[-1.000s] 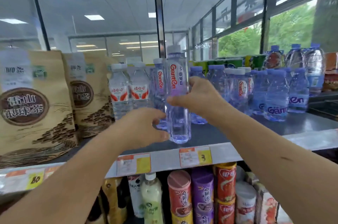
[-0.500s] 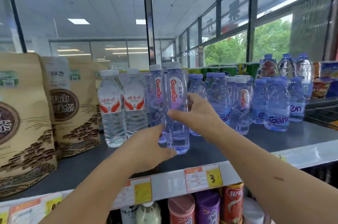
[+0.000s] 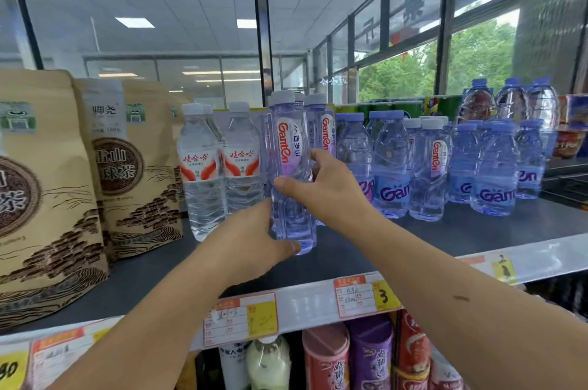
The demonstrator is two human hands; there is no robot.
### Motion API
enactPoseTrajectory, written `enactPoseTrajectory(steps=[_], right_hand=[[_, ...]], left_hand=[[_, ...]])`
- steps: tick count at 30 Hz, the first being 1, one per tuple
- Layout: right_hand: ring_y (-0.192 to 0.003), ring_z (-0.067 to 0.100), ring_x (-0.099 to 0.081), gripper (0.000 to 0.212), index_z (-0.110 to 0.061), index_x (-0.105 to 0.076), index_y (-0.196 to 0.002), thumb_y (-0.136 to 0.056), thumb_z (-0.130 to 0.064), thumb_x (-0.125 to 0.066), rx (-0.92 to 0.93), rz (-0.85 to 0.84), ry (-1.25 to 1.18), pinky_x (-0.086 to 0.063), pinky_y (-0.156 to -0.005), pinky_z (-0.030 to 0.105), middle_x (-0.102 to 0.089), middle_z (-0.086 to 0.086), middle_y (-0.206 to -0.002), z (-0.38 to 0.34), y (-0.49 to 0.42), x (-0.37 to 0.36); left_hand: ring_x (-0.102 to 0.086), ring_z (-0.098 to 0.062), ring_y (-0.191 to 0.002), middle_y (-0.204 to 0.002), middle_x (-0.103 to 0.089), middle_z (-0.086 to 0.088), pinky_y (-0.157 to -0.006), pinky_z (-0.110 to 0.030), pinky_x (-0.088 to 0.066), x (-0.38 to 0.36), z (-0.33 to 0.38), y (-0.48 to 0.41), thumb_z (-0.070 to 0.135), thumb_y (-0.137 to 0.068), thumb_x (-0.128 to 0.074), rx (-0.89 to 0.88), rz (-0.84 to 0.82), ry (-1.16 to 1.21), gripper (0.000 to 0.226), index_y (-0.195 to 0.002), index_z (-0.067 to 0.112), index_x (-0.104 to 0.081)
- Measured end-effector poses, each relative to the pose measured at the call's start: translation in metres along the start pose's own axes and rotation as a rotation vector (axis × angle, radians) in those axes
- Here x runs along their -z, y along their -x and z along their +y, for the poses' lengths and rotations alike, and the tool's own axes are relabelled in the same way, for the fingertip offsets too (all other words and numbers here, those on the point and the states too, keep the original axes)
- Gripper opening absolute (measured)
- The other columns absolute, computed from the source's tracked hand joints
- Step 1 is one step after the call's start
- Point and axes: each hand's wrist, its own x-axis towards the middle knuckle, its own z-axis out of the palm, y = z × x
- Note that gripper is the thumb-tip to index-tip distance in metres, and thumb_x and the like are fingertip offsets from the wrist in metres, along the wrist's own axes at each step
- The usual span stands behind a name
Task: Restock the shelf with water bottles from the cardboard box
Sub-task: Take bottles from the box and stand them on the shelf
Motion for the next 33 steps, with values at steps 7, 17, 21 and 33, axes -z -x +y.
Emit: enactPoseTrajectory(steps=[7, 17, 21, 33], right_hand=[[-0.121, 0.016, -0.056, 0.088, -0.023, -0.036, -0.147, -0.076, -0.053, -0.077, -0.044, -0.021, -0.003, -0.049, -0.101, 0.037, -0.057, -0.006, -0.132, -0.006, 0.018, 0.003], [-0.11, 0.015, -0.06, 0.053, -0.014, -0.058, -0.133, -0.087, -0.037, -0.071, -0.014, 0.048, 0.036, -0.049, -0.099, 0.036, -0.065, 0.002, -0.117, -0.003, 0.106, 0.041], [-0.111, 0.013, -0.062, 0.049, -0.016, -0.063, -0.128, -0.086, -0.038, -0.072, -0.003, 0.021, 0.042, -0.048, -0.097, 0.031, -0.068, 0.0, -0.119, 0.003, 0.164, 0.069], [-0.103, 0.011, -0.059, 0.048, -0.019, -0.059, -0.134, -0.09, -0.036, -0.069, -0.347, -0.265, 0.104, -0.051, -0.09, 0.032, -0.061, -0.001, -0.132, 0.149, 0.388, 0.115]], left_hand=[[-0.048, -0.005, -0.095, -0.113, -0.056, 0.015, -0.075, -0.021, -0.037, 0.004, 0.007, 0.015, 0.045, -0.087, -0.066, 0.016, 0.012, 0.01, 0.059, -0.139, 0.033, -0.041], [-0.061, -0.016, -0.111, -0.127, -0.063, 0.005, -0.092, -0.034, -0.048, -0.006, 0.064, 0.083, 0.035, -0.089, -0.067, -0.039, 0.104, 0.041, 0.041, -0.129, 0.035, -0.058], [-0.06, -0.015, -0.116, -0.134, -0.059, 0.006, -0.091, -0.035, -0.05, -0.032, 0.086, 0.123, 0.039, -0.084, -0.071, 0.026, 0.072, 0.041, 0.052, -0.133, 0.039, -0.055], [-0.056, -0.016, -0.119, -0.144, -0.051, 0.005, -0.084, -0.028, -0.043, -0.231, 0.113, 0.257, 0.042, -0.085, -0.07, 0.209, -0.259, 0.036, 0.066, -0.145, 0.033, -0.044]])
